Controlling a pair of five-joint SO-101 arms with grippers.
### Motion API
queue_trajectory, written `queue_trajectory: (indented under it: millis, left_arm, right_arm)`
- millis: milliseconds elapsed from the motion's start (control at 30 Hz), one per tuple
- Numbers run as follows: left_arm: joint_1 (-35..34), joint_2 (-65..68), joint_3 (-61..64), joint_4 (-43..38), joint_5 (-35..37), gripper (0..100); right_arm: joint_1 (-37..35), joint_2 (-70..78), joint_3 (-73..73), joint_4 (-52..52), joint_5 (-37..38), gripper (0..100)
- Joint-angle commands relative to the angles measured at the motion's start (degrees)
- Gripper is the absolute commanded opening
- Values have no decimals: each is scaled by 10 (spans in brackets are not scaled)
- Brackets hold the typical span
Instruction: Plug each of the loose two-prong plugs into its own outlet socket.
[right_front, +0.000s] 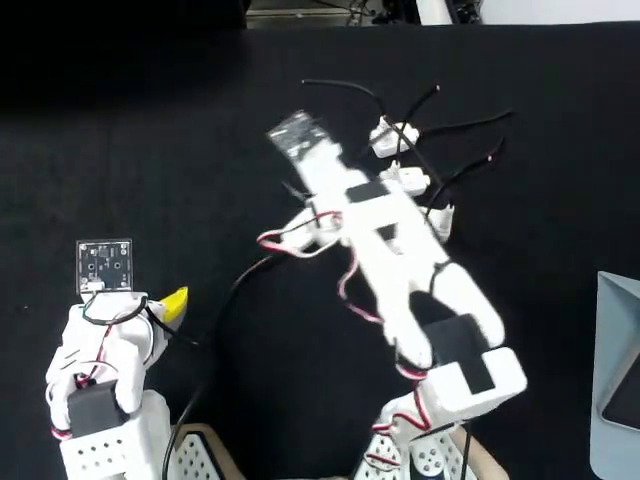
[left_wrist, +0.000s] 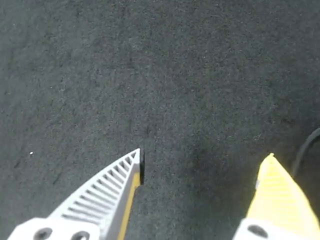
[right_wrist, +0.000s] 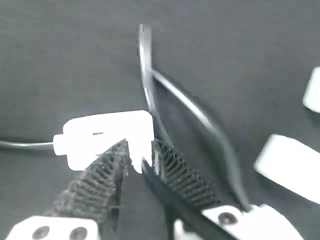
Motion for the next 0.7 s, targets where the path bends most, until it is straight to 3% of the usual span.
queue_trajectory:
  millis: [0,167,433,667]
  left_arm:
    - [-1,-2,-2,-12,5,364]
    - [0,-3,0,-14,5,365]
    - [0,-3,2,-14,5,365]
    - [1,-3,3,-14,5,365]
  right_arm:
    - [69,-24,-43,25,16,58]
    - [53,-27,-108,172,-31,175]
    - [4,-177,-124,298,-36,57]
    - [-5,-401,25,310,-36,13]
